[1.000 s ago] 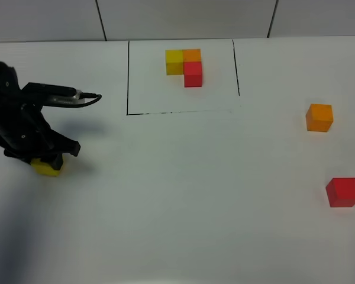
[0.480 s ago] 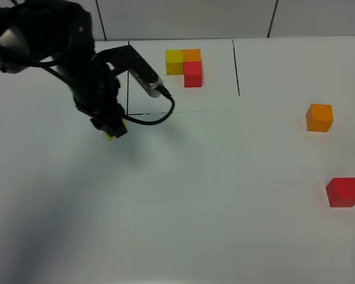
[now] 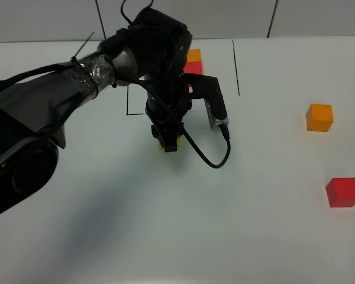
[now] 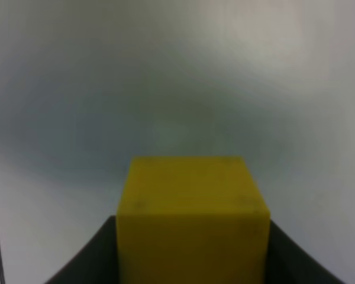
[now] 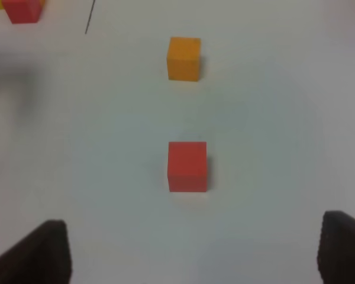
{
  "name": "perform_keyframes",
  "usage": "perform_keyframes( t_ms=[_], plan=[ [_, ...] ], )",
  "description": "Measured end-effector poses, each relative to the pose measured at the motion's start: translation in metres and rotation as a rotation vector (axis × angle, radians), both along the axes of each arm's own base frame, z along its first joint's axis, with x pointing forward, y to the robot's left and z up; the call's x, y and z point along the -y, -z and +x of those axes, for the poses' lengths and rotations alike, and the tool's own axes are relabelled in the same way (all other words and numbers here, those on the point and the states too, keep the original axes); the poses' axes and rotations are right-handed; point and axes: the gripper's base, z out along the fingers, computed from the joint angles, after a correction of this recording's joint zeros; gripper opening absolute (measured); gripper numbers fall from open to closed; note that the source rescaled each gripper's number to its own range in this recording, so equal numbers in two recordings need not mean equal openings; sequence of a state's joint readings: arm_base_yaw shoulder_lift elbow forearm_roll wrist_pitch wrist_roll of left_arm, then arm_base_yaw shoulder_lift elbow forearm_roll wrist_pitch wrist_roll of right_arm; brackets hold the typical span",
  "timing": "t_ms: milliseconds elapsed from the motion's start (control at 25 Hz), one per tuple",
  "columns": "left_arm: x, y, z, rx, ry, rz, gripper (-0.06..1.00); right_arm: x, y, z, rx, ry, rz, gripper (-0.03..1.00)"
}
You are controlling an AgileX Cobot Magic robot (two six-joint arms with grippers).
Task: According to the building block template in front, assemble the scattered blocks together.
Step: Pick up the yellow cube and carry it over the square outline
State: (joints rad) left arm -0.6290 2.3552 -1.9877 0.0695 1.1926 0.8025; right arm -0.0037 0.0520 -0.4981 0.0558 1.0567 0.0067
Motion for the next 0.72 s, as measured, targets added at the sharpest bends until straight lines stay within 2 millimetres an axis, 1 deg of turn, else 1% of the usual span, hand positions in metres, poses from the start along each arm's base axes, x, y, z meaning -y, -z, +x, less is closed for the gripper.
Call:
perform_keyframes(
  t_ms=[120, 240, 320, 720],
  plan=[
    [0.009, 0.012, 0.002, -0.006, 0.050, 0.007, 0.01, 0.000, 0.000, 0.000, 0.000, 0.000, 0.000, 0.74],
    [0.011, 0.026, 0.003, -0.025, 0.077, 0.020, 0.01, 0.000, 0.000, 0.000, 0.000, 0.000, 0.000, 0.74],
    [0.011, 0.031, 0.004, -0.028, 0.079, 0.025, 0.01, 0.000, 0.000, 0.000, 0.000, 0.000, 0.000, 0.74],
    [0.013, 0.033, 0.006, -0.015, 0.098, 0.018, 0.01, 0.000, 0.000, 0.000, 0.000, 0.000, 0.000, 0.74]
  ],
)
